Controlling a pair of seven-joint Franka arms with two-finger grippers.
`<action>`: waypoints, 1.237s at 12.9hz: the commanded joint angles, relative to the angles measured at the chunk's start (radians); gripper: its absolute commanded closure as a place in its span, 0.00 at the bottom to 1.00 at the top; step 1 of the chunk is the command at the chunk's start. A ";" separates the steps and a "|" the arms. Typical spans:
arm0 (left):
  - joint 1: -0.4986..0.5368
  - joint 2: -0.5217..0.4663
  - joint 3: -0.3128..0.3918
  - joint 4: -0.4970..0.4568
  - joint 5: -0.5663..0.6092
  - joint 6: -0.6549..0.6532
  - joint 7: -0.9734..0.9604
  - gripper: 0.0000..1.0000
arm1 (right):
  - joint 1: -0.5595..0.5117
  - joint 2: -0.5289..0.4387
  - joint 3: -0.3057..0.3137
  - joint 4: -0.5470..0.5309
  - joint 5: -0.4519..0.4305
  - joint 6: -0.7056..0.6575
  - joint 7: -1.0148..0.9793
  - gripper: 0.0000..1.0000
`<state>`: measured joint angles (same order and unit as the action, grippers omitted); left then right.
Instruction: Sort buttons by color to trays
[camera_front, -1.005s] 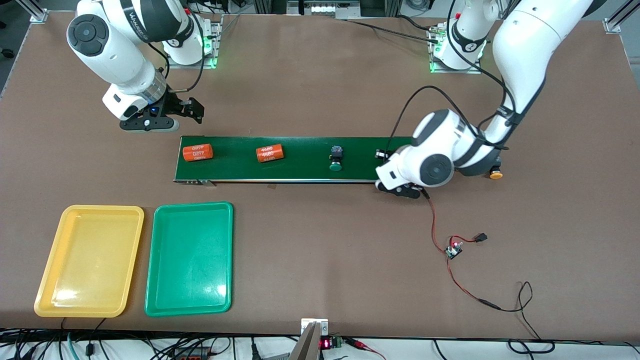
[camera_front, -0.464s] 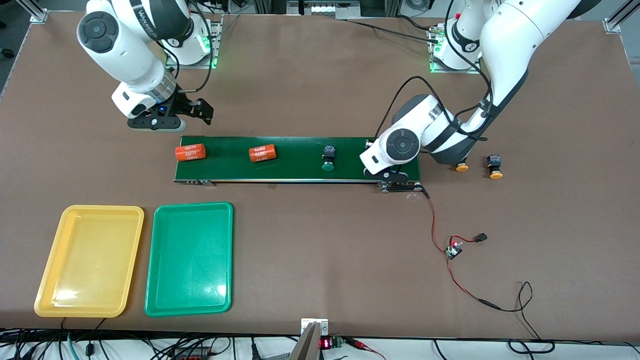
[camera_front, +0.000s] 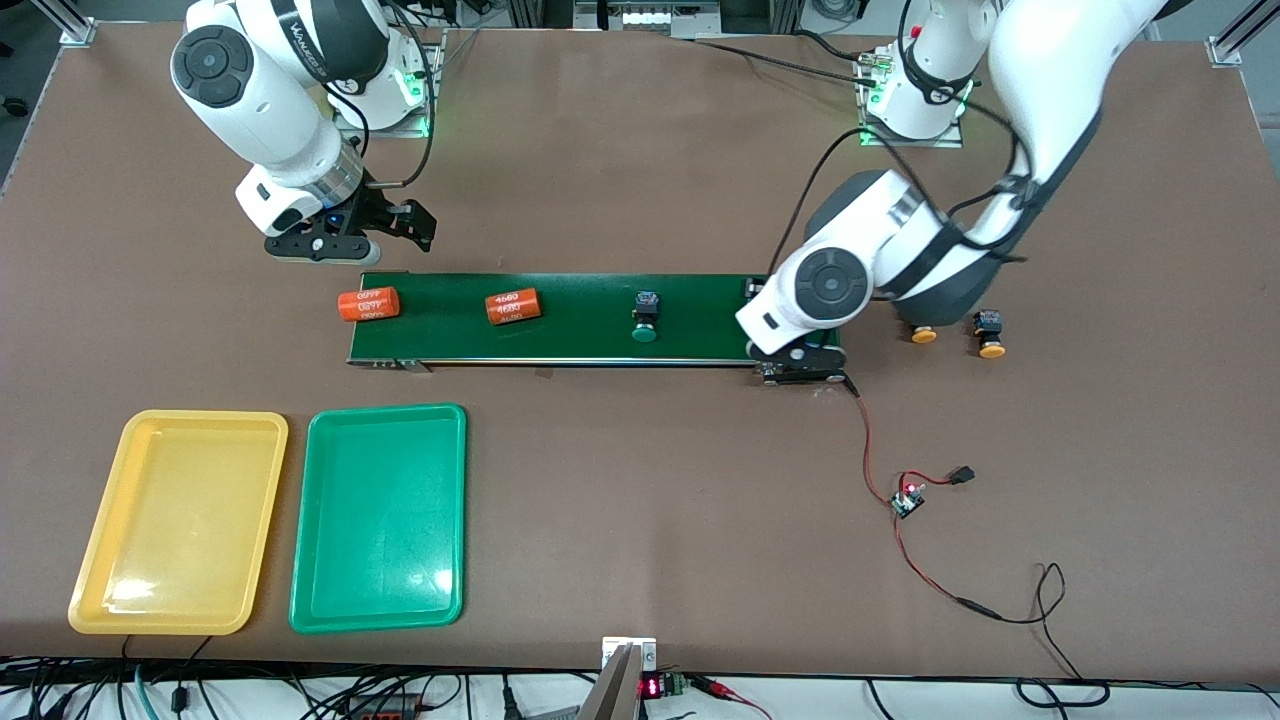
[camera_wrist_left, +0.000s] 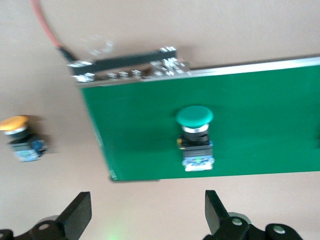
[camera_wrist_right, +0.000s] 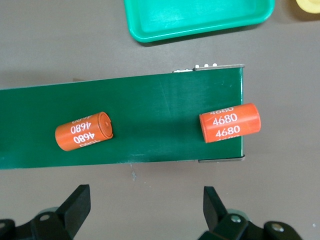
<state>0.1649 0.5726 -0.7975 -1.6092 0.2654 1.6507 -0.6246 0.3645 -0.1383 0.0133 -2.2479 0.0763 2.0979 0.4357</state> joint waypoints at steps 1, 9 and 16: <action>0.001 -0.101 0.113 -0.001 0.012 -0.037 0.012 0.00 | 0.057 0.032 -0.004 0.033 0.013 0.011 0.038 0.00; -0.042 -0.272 0.540 -0.341 -0.163 0.145 0.564 0.00 | 0.257 0.224 -0.004 0.063 -0.013 0.191 0.083 0.00; -0.024 -0.310 0.570 -0.655 -0.170 0.567 0.559 0.00 | 0.255 0.333 -0.006 0.146 -0.009 0.198 0.084 0.00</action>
<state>0.1437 0.3233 -0.2384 -2.1778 0.1171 2.1475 -0.0857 0.6090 0.1527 0.0088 -2.1461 0.0735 2.2929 0.5024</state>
